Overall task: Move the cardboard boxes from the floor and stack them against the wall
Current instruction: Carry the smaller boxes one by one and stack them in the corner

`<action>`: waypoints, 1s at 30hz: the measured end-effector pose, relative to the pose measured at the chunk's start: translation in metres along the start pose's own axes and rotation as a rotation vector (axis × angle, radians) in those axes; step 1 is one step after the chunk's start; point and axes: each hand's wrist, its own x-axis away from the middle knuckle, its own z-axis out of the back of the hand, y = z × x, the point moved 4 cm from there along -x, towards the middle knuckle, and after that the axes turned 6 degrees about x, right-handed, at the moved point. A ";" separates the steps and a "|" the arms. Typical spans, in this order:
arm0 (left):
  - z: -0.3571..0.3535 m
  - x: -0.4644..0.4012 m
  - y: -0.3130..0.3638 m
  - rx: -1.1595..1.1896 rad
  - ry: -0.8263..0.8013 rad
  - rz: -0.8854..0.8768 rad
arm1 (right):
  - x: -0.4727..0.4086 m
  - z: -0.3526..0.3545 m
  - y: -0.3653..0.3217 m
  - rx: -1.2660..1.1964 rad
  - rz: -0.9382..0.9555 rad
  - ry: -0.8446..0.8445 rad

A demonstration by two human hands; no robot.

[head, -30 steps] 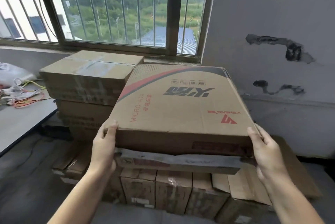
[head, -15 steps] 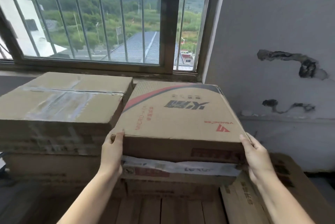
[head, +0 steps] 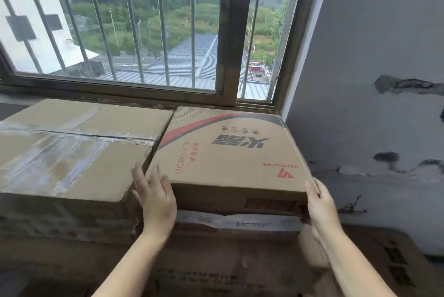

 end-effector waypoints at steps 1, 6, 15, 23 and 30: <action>-0.003 -0.006 -0.006 -0.036 0.011 -0.006 | -0.003 -0.005 -0.002 0.004 0.010 0.000; -0.001 -0.015 -0.012 -0.221 0.050 -0.047 | -0.003 -0.011 0.002 0.052 0.060 -0.023; 0.005 -0.013 -0.002 -0.158 0.020 0.072 | 0.002 -0.002 0.001 0.049 0.012 -0.127; 0.044 0.043 0.022 0.093 -0.307 -0.099 | 0.104 0.045 0.018 0.162 0.158 -0.072; 0.064 0.114 -0.032 0.223 -0.792 -0.036 | 0.252 0.065 0.091 0.094 0.023 0.039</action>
